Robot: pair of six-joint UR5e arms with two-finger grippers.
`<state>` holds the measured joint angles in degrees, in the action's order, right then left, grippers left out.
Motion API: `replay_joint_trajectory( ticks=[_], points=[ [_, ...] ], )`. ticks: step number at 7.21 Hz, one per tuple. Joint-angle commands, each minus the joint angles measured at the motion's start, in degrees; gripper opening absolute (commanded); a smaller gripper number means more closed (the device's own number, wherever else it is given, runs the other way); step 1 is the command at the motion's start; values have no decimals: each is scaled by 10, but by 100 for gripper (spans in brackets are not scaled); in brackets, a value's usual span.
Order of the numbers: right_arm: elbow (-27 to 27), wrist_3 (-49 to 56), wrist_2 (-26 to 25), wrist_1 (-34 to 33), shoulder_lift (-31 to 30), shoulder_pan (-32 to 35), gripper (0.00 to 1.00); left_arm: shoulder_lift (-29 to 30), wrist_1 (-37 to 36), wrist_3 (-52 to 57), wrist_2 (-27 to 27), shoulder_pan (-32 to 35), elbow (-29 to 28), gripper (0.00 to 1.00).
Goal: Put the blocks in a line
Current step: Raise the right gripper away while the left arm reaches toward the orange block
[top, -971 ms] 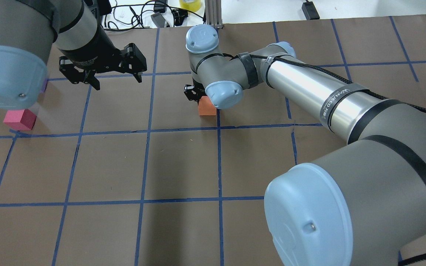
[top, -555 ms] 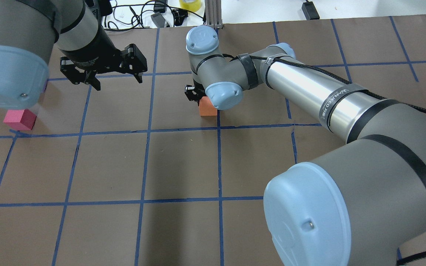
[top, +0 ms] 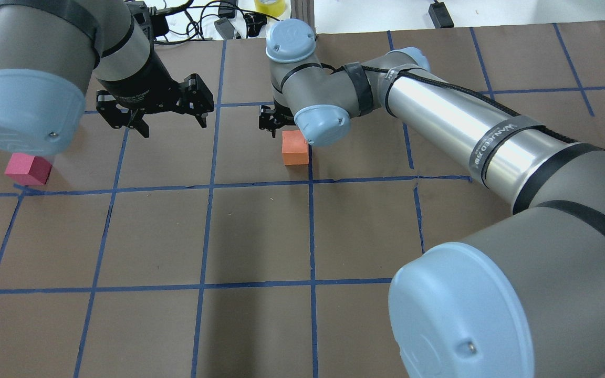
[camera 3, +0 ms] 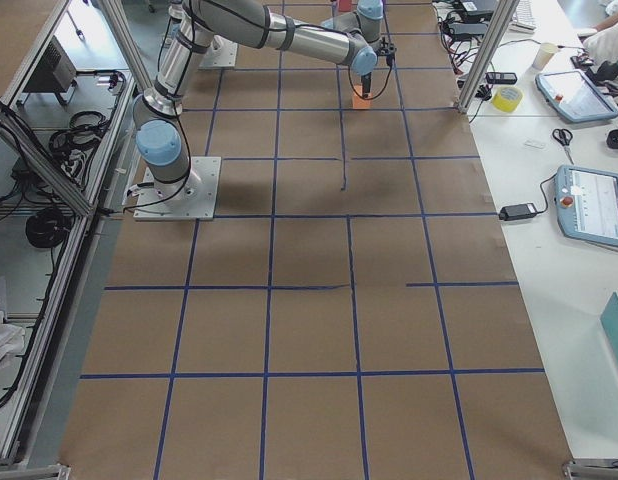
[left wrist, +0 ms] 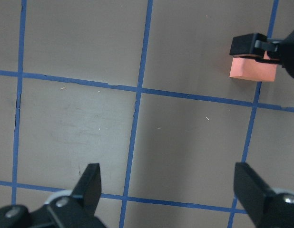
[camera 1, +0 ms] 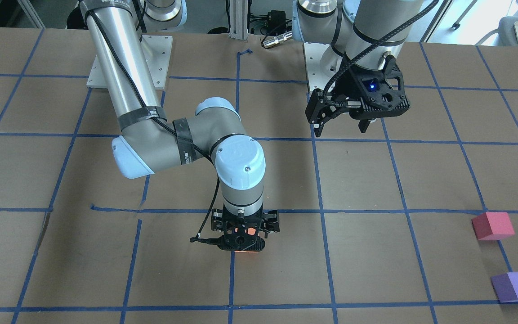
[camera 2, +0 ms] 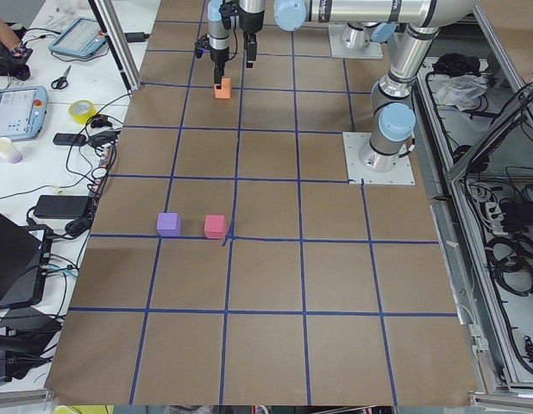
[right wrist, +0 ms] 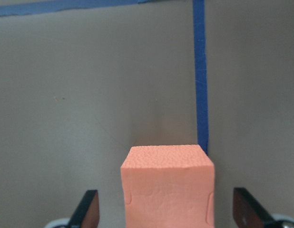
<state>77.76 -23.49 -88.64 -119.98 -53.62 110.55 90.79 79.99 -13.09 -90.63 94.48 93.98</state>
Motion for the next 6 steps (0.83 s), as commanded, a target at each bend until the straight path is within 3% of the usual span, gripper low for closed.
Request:
replay_joint_trajectory(
  ticks=[1,2,4,5,6],
  points=[
    [2,94,6,128,-54,-99,100,38,-8,1,10,-2,3,100],
    [3,154,3,209,-95,-145,100,84,-46,2,12,-2,2,100],
    [4,180,1,341,-218,-152,100,169,-134,34,6,-1,-7,100],
    [11,183,5,374,-268,-150,100,216,-195,35,6,8,-13,100],
    [43,184,9,361,-307,-148,100,263,-238,30,8,43,-38,100]
  ],
)
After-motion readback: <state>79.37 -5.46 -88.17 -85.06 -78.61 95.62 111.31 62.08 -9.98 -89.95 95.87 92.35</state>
